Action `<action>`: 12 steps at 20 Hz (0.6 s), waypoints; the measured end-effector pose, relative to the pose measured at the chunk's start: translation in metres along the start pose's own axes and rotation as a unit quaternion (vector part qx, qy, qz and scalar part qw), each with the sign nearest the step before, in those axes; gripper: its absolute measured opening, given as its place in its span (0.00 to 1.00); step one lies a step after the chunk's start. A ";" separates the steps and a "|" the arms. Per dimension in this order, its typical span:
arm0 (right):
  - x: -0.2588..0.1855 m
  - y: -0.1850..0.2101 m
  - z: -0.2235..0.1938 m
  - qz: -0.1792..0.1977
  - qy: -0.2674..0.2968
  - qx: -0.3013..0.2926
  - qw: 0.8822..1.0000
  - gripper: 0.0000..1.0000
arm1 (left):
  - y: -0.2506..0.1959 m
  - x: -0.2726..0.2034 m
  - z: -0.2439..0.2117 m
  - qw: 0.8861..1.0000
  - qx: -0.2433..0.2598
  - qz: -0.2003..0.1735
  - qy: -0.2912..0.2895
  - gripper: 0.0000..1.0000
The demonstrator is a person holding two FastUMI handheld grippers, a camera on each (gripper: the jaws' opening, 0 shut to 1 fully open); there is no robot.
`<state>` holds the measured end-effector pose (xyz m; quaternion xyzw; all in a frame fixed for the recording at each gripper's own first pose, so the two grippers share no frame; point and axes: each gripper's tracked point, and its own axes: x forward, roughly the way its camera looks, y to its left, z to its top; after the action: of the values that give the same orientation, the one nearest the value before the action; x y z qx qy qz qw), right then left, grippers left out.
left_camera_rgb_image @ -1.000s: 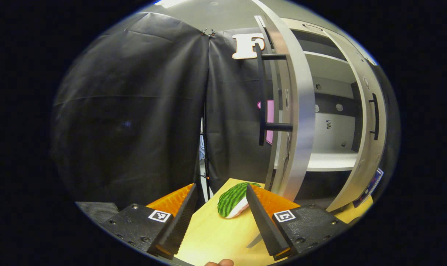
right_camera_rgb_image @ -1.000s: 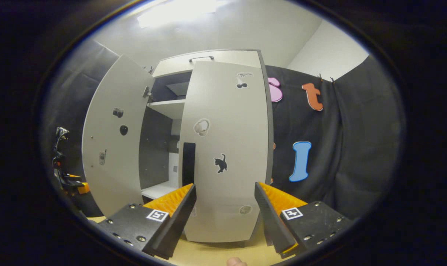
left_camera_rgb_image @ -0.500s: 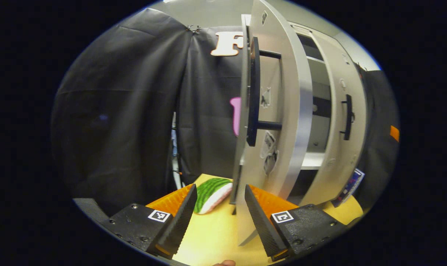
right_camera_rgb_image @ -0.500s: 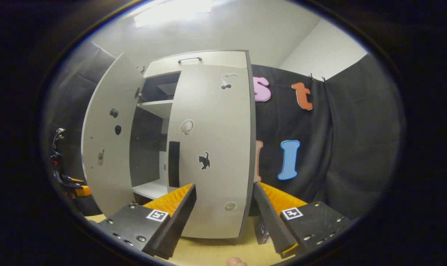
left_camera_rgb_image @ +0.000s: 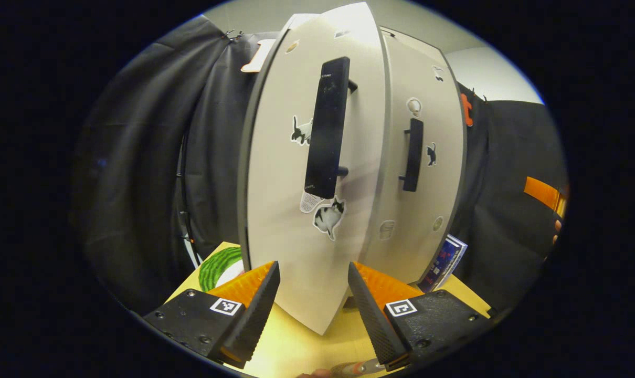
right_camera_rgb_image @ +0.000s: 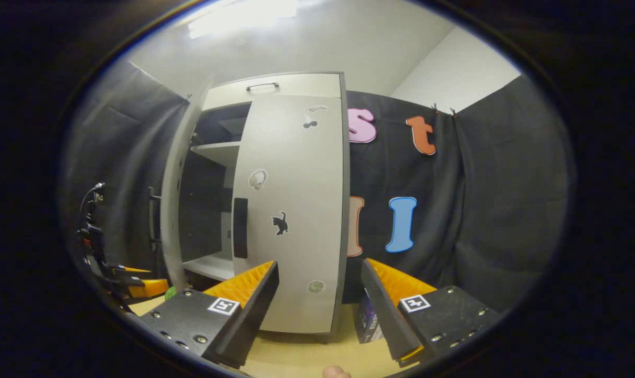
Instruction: Grasp the bottle in the cabinet with the left hand and place it on the coaster, then close the right door with the right hand and the left door with the left hand.
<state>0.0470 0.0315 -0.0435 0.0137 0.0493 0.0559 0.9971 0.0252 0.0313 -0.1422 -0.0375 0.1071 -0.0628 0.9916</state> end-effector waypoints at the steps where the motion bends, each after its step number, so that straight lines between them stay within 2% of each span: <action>1: -0.002 -0.002 0.000 -0.002 -0.001 0.001 1.000 0.93 | -0.007 0.002 0.001 1.000 0.002 -0.006 0.001 0.85; 6: -0.010 -0.012 -0.002 -0.012 0.000 0.004 1.000 0.93 | -0.024 -0.002 0.005 1.000 0.011 -0.019 0.002 0.85; 8: -0.012 -0.013 -0.004 -0.011 0.003 0.007 1.000 0.95 | -0.022 -0.003 0.006 1.000 0.015 -0.015 0.001 0.85; 11: -0.013 -0.014 -0.006 -0.009 0.004 0.008 1.000 0.93 | -0.021 -0.006 0.008 1.000 0.014 -0.008 0.000 0.84; 12: -0.013 -0.013 -0.006 -0.008 0.004 0.009 1.000 0.95 | -0.020 -0.008 0.008 1.000 0.013 -0.005 0.000 0.85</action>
<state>0.0353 0.0172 -0.0489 0.0221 0.0544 0.0477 0.9971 0.0173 0.0131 -0.1308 -0.0251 0.1064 -0.0690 0.9916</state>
